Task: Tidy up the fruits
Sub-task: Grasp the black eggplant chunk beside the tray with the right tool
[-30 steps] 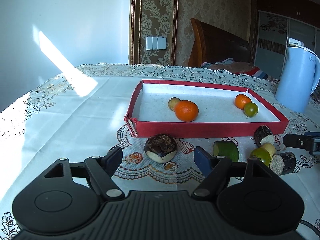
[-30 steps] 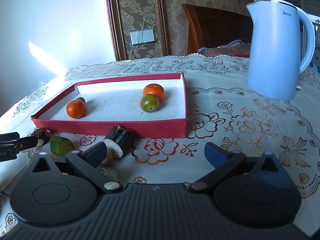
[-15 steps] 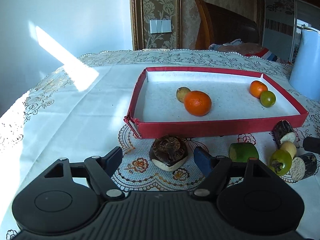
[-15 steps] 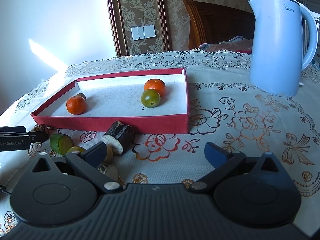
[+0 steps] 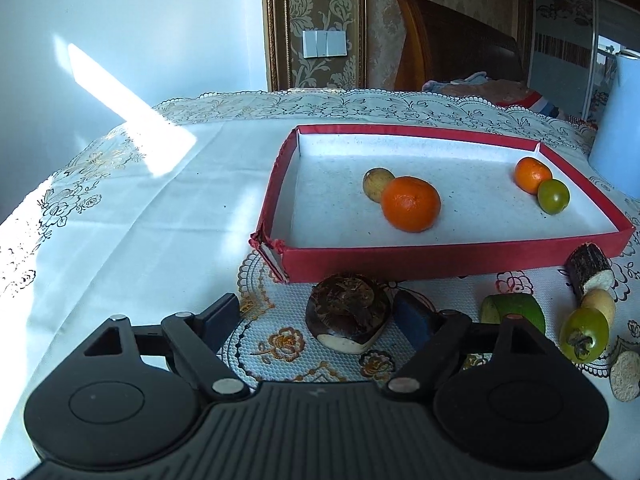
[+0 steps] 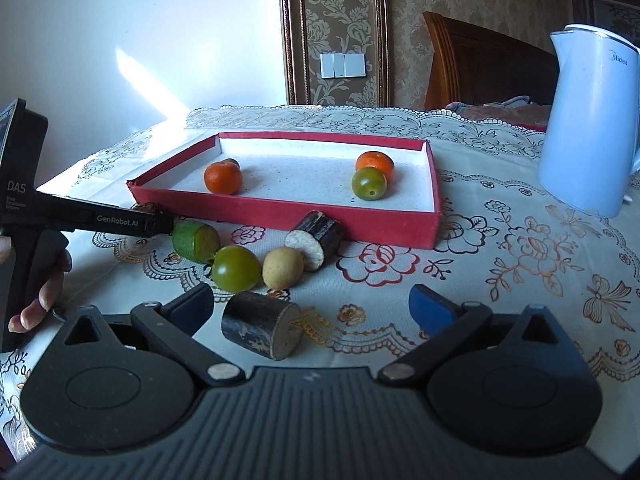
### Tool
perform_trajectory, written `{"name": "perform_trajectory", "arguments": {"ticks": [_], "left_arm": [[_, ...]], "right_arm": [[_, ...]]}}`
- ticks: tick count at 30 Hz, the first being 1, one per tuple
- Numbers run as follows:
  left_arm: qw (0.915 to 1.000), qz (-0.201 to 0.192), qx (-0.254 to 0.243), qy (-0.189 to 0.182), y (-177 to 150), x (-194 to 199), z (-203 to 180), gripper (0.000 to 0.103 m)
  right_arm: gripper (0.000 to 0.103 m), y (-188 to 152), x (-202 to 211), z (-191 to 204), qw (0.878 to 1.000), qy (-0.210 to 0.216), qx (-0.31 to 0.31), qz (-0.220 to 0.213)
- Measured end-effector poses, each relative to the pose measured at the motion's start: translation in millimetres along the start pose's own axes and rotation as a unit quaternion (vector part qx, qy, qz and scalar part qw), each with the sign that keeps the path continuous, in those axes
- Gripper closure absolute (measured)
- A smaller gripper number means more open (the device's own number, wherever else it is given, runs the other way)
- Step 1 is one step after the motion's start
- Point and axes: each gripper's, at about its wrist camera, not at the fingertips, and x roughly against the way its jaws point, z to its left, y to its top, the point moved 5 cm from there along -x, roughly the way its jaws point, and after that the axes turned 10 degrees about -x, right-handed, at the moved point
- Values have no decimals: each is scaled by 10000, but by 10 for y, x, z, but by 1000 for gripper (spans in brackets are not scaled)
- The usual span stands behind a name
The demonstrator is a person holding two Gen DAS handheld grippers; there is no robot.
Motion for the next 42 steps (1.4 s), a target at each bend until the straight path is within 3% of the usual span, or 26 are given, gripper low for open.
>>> {"name": "perform_trajectory", "arguments": {"ticks": [4,12,18,23,27,34,38,40,42], "left_arm": [[10000,-1,6,-4,-3,3,11,19],[10000,-7,21,-19,-3,6,14,18],[9997,-102,123,-176,0,32,32,18],[9995,-171,71,-266,-2,64,5,19],[9990,-197,-109,-388,-8,85,-61,34],[9988,-197,-225,-380,-10,85,-110,38],[9990,-213,-194,-336,-8,88,-96,48],[9992,-216,-162,-295,-9,87,-82,54],[9992,-221,-141,-305,-13,93,-71,57]], "right_arm": [[1,-32,-64,102,9994,-126,301,140],[26,-75,-150,100,9990,42,202,401],[31,-82,-157,111,9987,150,197,436],[44,-78,-139,90,9991,68,162,395],[46,-96,-127,127,9986,46,333,421],[46,-105,-126,165,9978,25,502,430],[46,-102,-128,154,9980,42,454,438],[50,-102,-120,146,9982,-4,445,396],[60,-97,-105,127,9986,-31,376,363]]}}
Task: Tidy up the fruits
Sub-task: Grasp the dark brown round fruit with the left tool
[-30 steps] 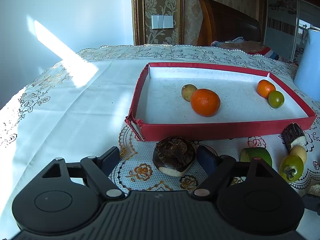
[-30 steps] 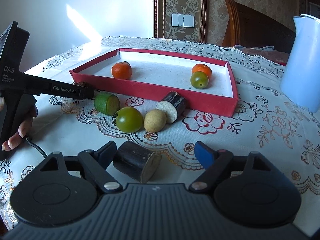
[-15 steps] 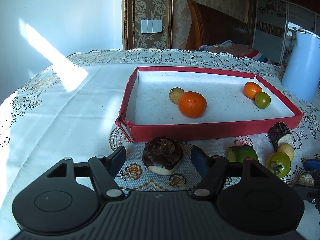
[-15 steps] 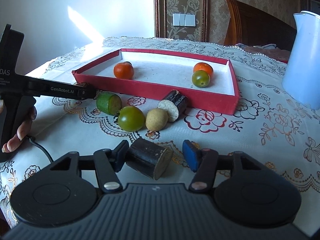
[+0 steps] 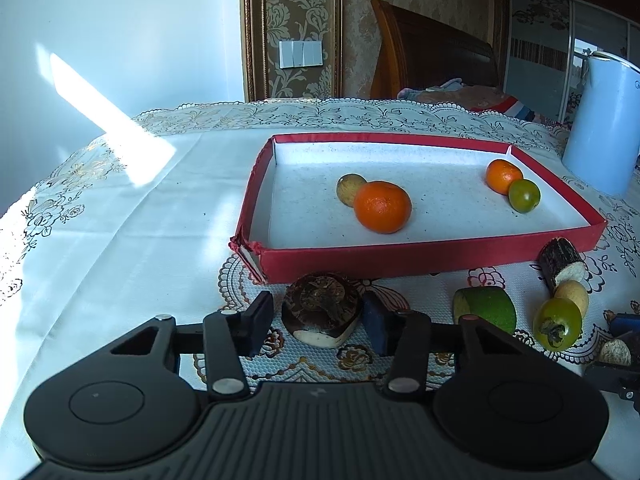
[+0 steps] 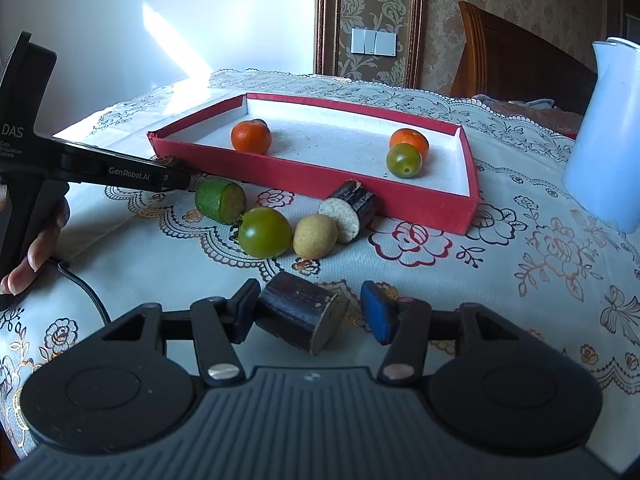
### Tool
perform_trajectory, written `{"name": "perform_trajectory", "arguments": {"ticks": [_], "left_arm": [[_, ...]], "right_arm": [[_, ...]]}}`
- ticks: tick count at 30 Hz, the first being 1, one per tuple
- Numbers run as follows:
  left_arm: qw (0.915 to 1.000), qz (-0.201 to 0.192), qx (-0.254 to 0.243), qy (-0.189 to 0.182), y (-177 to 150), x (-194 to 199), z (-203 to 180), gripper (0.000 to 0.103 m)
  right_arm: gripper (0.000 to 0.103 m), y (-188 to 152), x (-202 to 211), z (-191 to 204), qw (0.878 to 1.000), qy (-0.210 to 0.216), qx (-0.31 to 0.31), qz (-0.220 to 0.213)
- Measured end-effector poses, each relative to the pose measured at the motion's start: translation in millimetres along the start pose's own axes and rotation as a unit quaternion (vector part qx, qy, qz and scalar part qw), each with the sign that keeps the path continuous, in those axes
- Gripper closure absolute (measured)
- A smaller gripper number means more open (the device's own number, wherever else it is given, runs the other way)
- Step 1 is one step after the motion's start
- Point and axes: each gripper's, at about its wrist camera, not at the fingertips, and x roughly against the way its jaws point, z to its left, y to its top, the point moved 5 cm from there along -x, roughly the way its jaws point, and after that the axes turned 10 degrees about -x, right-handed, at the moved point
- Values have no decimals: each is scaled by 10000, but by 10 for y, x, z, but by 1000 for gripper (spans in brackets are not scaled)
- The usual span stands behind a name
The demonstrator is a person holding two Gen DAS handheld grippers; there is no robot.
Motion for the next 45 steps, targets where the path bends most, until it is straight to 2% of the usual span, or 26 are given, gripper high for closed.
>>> {"name": "perform_trajectory", "arguments": {"ticks": [2,11,23,32,39,45], "left_arm": [[10000,-13,9,-12,-2,5,7,62],[10000,-56,54,-7,-7,19,24,62],[9998,-47,160,122,-12,42,65,62],[9988,-37,35,492,-3,148,2,62],[9972,-254,-104,693,160,305,-142,62],[9965,-477,-259,635,386,341,-337,62]], "right_arm": [[60,1,4,-28,10000,15,-98,1],[60,30,38,-169,9986,9,-515,-113],[60,64,56,-194,9980,-51,-591,-237],[60,108,19,-246,9974,-129,-655,-278],[60,177,15,-255,9972,-199,-634,-339],[60,381,-16,-277,9967,-280,-590,-488]]}}
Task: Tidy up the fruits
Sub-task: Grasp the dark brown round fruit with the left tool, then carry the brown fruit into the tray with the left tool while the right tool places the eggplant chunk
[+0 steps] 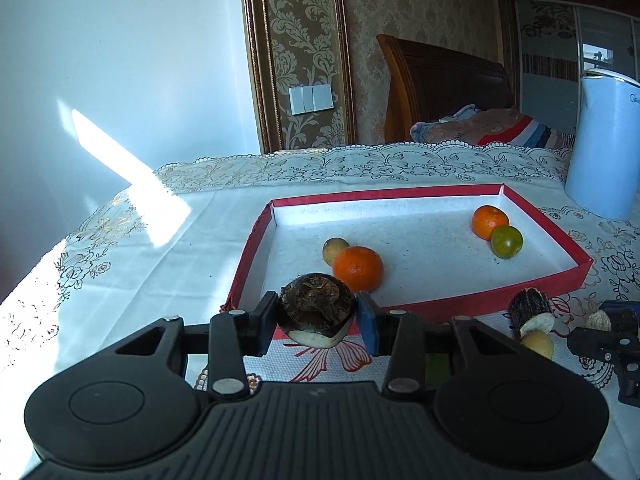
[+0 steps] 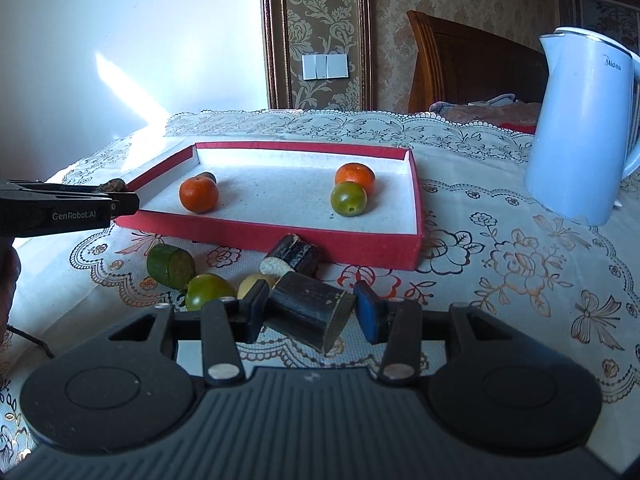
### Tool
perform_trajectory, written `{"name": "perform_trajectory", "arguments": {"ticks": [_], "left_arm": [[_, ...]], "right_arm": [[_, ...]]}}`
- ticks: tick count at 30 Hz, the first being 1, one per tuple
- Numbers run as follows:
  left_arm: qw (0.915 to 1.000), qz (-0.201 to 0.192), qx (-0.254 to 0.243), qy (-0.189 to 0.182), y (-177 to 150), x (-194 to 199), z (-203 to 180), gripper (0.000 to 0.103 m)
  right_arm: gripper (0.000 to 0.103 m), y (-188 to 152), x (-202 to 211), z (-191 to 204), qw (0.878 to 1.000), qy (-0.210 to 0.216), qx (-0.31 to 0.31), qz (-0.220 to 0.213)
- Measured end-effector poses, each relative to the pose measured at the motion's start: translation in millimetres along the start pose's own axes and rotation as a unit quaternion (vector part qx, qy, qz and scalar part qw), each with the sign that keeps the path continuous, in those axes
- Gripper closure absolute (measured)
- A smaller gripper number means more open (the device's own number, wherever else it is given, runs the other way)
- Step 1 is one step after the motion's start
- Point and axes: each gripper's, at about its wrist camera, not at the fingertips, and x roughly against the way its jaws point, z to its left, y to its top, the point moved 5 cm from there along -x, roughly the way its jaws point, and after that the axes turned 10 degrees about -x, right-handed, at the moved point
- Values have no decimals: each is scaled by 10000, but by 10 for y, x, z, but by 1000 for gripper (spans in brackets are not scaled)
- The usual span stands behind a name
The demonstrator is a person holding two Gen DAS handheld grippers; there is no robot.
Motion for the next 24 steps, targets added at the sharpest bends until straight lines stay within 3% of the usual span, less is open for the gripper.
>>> {"name": "perform_trajectory", "arguments": {"ticks": [6,11,19,24], "left_arm": [[9999,-72,-3,-123,183,-145,-159,62],[10000,-70,-30,40,270,-313,-225,62],[9998,115,-9,161,274,-634,-219,62],[9992,-1,-87,389,292,-702,-202,62]], "right_arm": [[60,235,-185,10,9998,-115,-5,-132],[60,430,-453,-17,9994,-310,-24,-168],[60,563,-924,-85,9983,-549,-178,67],[60,562,-1123,-75,9978,-577,-207,245]]}}
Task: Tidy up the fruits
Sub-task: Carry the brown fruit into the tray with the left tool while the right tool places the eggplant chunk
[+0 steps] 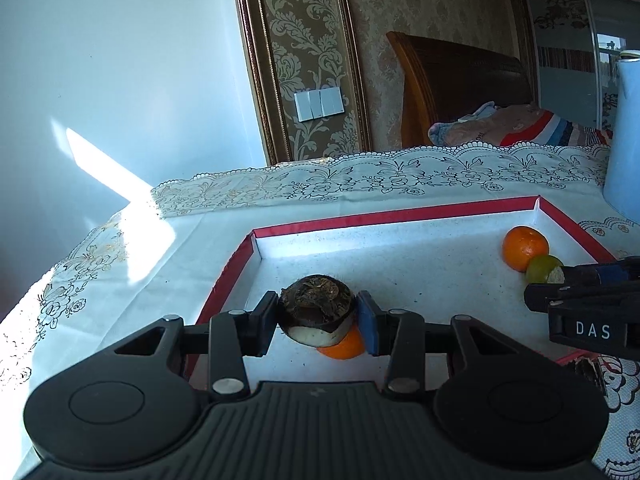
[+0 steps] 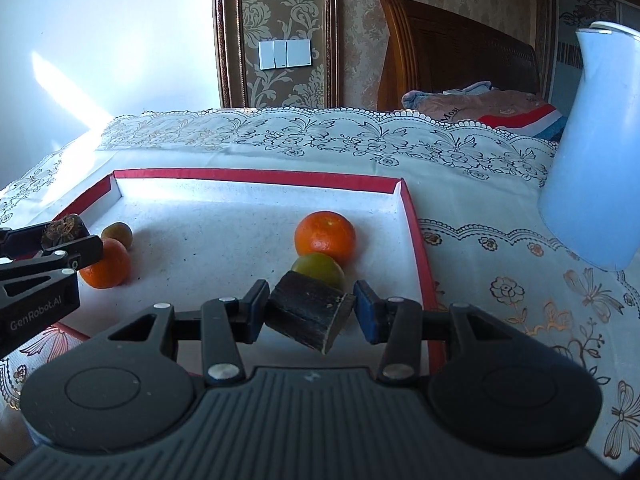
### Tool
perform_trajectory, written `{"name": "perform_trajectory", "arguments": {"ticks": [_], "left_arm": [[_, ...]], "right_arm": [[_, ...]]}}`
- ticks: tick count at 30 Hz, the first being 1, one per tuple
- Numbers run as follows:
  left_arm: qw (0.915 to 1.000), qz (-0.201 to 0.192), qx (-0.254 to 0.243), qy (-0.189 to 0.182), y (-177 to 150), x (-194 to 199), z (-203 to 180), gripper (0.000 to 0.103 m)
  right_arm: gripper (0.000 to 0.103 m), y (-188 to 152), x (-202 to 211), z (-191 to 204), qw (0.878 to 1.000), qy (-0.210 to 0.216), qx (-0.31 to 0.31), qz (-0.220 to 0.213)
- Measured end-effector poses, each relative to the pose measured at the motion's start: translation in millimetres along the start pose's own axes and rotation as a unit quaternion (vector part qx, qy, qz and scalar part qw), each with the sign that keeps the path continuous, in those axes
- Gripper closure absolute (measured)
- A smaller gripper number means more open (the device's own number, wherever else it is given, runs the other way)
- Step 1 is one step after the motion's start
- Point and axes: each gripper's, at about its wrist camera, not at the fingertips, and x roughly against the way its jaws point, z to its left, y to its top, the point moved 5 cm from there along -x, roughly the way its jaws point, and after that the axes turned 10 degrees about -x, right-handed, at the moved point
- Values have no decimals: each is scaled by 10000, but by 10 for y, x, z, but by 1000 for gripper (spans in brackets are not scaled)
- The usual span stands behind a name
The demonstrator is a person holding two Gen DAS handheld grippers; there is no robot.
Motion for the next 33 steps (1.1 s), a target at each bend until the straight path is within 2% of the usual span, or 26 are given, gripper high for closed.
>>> {"name": "perform_trajectory", "arguments": {"ticks": [7,15,26,33], "left_arm": [[9999,-11,-9,143,42,-106,-3,62],[9995,55,-109,302,90,-270,-22,62],[9997,153,3,186,148,-398,4,61],[9992,223,227,248,155,-483,128,61]], "right_arm": [[61,13,-165,58,9998,-144,95,27],[61,13,-169,51,9999,-138,40,3],[61,51,-202,12,9998,-199,-53,-29],[61,97,-277,-12,9995,-288,-62,-69]]}}
